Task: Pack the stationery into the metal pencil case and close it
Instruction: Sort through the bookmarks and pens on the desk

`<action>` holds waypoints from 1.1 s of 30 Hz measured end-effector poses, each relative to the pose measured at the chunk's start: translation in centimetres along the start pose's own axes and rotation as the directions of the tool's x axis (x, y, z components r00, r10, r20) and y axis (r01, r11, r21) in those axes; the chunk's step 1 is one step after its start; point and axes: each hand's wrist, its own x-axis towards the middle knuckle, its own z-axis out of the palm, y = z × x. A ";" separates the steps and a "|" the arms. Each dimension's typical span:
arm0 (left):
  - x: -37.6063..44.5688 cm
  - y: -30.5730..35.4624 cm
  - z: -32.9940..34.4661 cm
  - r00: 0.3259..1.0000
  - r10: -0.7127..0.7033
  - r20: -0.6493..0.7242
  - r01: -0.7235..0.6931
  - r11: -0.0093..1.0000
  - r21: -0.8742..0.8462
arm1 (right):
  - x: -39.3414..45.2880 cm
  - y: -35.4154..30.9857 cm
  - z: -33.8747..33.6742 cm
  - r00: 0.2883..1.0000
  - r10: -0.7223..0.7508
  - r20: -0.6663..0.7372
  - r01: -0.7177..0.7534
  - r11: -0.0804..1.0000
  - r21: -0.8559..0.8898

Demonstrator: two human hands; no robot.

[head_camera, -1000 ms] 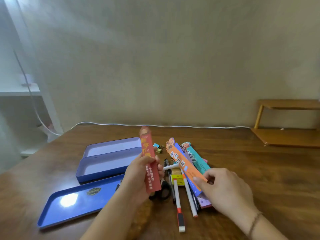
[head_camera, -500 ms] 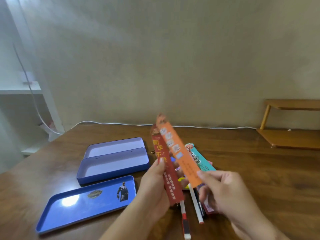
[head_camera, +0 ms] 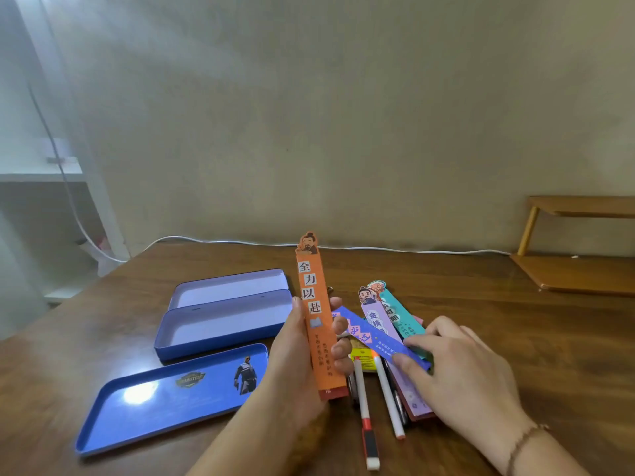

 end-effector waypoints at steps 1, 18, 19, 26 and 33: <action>0.1 0.0 -0.2 1.000 -0.005 0.005 0.005 1.000 -0.010 | 0.0 -0.2 0.0 0.999 0.012 0.036 -0.011 1.000 -0.011; 0.5 -0.1 -0.3 0.996 0.006 -0.088 -0.009 0.999 -0.032 | 0.2 0.6 -0.6 0.983 0.177 0.040 -0.182 0.966 0.183; 0.4 0.0 -0.3 0.996 0.003 -0.088 -0.007 0.999 -0.038 | 0.1 0.5 -0.5 0.982 0.182 0.040 -0.186 0.966 0.177; 0.3 0.2 0.0 0.994 -0.021 -0.107 0.016 0.999 -0.040 | -0.6 0.6 -1.1 0.982 0.166 -0.087 -0.081 0.797 0.599; -0.4 -1.3 1.2 0.987 -0.142 -0.080 0.148 0.985 0.083 | -1.6 -1.7 -0.3 0.990 0.050 0.133 -0.140 0.523 0.841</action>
